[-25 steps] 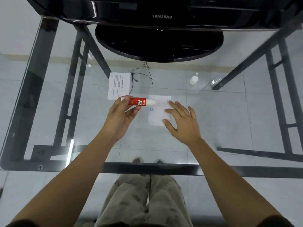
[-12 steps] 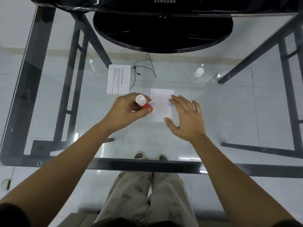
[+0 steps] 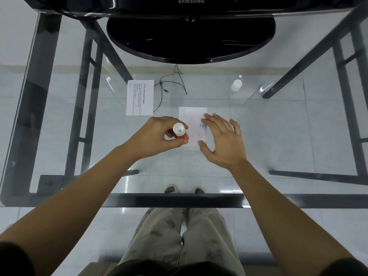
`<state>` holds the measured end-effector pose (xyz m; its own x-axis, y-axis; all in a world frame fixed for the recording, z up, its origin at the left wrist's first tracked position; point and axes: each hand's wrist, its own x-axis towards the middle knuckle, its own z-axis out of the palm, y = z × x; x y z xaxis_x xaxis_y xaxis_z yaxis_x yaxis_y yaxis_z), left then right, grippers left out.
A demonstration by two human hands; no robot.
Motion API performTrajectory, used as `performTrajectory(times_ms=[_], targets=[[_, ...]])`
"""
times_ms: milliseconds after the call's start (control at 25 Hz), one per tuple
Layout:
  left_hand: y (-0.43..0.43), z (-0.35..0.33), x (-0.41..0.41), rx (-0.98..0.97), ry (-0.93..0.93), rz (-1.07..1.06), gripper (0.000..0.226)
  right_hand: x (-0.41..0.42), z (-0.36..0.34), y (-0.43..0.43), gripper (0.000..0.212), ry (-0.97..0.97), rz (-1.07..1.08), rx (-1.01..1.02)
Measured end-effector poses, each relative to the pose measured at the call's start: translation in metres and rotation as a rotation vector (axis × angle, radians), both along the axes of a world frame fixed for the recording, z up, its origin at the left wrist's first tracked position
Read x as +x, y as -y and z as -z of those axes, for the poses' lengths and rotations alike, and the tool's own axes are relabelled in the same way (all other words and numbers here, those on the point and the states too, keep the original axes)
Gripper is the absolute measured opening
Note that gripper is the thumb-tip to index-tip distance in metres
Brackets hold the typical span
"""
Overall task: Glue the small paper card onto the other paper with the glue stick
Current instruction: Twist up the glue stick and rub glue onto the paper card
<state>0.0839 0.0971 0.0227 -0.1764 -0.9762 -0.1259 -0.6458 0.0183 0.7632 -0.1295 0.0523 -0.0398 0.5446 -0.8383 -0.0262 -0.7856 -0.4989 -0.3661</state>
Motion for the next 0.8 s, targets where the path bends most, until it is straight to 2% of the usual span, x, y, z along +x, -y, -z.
performTrajectory(times_ms=[280,440,640,800], targets=[[0.009,0.000,0.006,-0.063,-0.026,-0.086,0.018,-0.001,0.001,0.000,0.061,0.004,-0.001,-0.005],[0.004,0.003,-0.003,0.008,-0.030,0.019,0.020,0.000,0.001,0.000,0.061,0.008,0.005,-0.002],[0.023,0.000,0.008,-0.061,0.021,-0.131,0.018,-0.001,0.001,-0.001,0.060,0.012,0.001,-0.009],[0.019,-0.001,-0.003,0.049,-0.046,0.013,0.021,0.000,0.000,-0.001,0.060,0.020,0.007,-0.005]])
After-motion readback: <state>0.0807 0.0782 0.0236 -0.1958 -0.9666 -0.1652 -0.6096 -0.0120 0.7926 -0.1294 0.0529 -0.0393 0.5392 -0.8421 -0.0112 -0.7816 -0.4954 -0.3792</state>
